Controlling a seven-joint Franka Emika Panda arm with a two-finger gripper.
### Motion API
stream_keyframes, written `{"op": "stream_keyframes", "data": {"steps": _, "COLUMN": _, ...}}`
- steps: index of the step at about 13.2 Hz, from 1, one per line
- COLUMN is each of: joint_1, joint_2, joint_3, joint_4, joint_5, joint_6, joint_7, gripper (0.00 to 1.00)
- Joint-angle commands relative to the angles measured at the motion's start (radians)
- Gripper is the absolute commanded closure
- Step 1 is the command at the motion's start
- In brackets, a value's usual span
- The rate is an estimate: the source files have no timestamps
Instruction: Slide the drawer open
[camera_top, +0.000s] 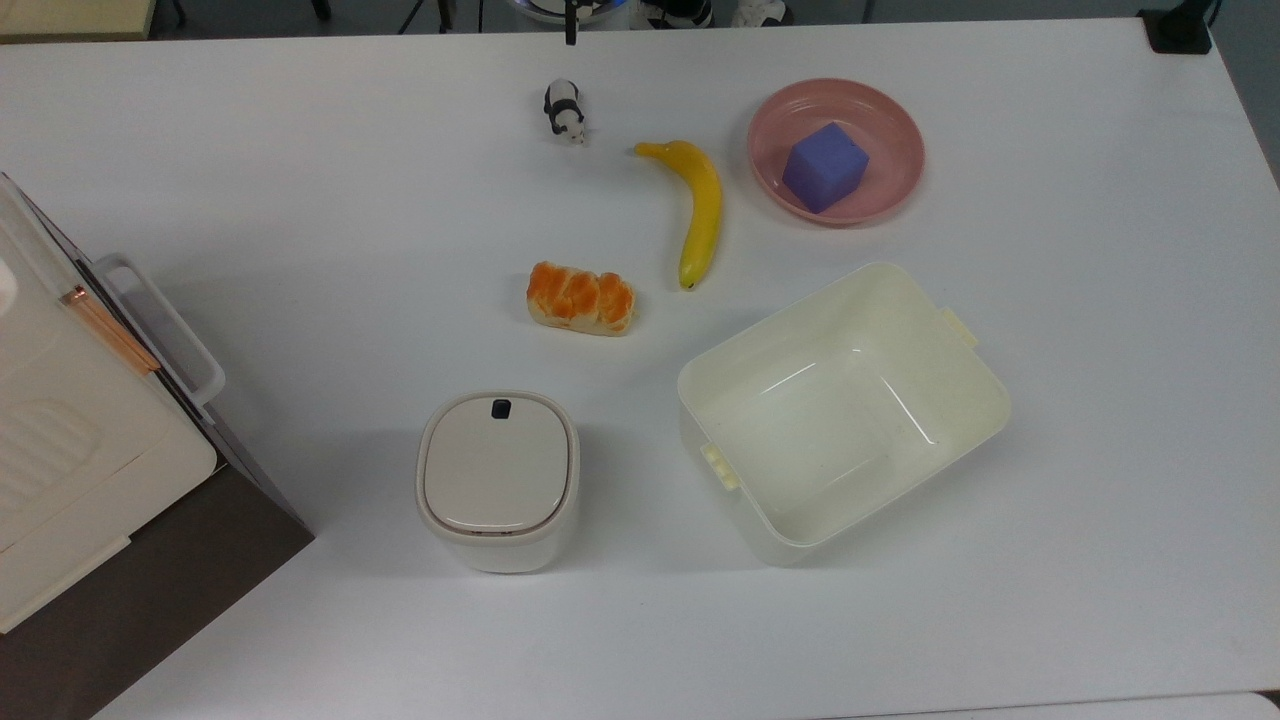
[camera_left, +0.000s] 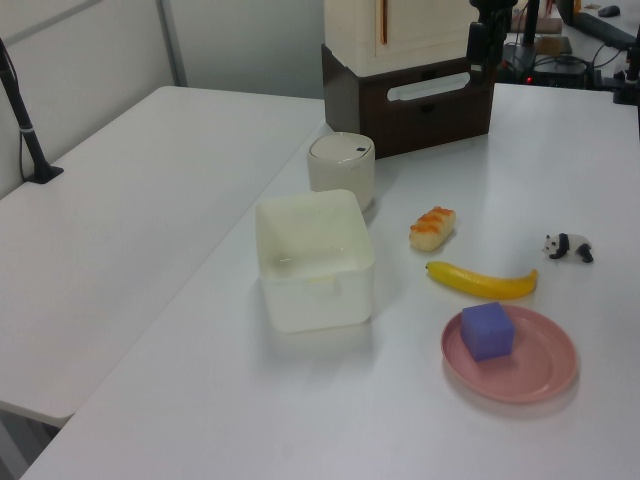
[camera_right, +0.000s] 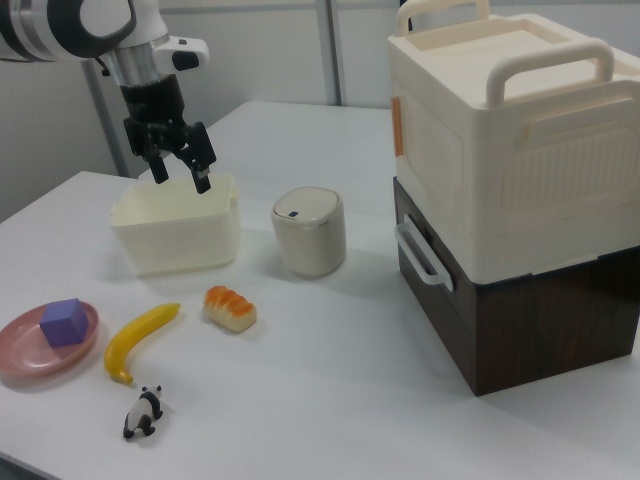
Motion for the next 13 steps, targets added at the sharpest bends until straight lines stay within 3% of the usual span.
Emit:
{"op": "stream_keyframes", "data": {"steps": 1, "joint_1": 0.004, "joint_2": -0.013, "joint_3": -0.006, "joint_4": -0.013, "joint_5": 0.014, "joint_6": -0.021, "joint_7": -0.021, "gripper": 0.00}}
{"op": "stream_keyframes", "data": {"steps": 7, "joint_1": 0.009, "joint_2": -0.014, "joint_3": -0.004, "joint_4": -0.035, "joint_5": 0.017, "joint_6": -0.014, "joint_7": -0.176, "gripper": 0.00}}
{"op": "stream_keyframes", "data": {"steps": 9, "joint_1": 0.004, "joint_2": -0.011, "joint_3": -0.006, "joint_4": -0.042, "joint_5": 0.017, "joint_6": -0.011, "joint_7": -0.264, "gripper": 0.00}}
{"op": "stream_keyframes", "data": {"steps": 11, "joint_1": -0.017, "joint_2": -0.008, "joint_3": -0.006, "joint_4": -0.056, "joint_5": 0.015, "joint_6": -0.003, "joint_7": -0.446, "gripper": 0.00}}
{"op": "stream_keyframes", "data": {"steps": 13, "joint_1": -0.043, "joint_2": 0.006, "joint_3": -0.006, "joint_4": -0.058, "joint_5": 0.014, "joint_6": 0.034, "joint_7": -0.516, "gripper": 0.00}}
